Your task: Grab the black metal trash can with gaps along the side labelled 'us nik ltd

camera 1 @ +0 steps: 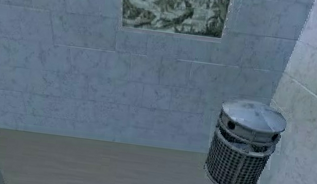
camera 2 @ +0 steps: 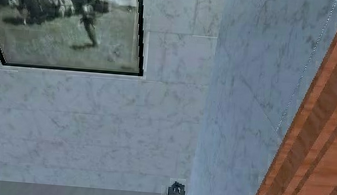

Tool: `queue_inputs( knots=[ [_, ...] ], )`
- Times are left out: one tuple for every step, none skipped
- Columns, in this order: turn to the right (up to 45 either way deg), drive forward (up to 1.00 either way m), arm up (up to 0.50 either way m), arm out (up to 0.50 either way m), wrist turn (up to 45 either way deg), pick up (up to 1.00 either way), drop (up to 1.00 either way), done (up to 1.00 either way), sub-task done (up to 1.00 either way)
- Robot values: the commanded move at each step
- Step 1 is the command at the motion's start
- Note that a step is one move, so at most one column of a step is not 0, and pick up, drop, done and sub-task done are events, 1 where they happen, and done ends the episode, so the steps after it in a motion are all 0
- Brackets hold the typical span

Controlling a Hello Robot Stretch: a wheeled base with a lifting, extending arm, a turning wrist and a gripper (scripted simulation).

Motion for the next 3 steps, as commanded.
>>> queue_inputs(
  knots=[
    [0.0,0.0,0.0,0.0,0.0,1.0,0.0,0.0,0.0],
    [0.0,0.0,0.1,0.0,0.0,0.0,0.0,0.0,0.0],
    [0.0,0.0,0.0,0.0,0.0,0.0,0.0,1.0,0.0]
  ],
)
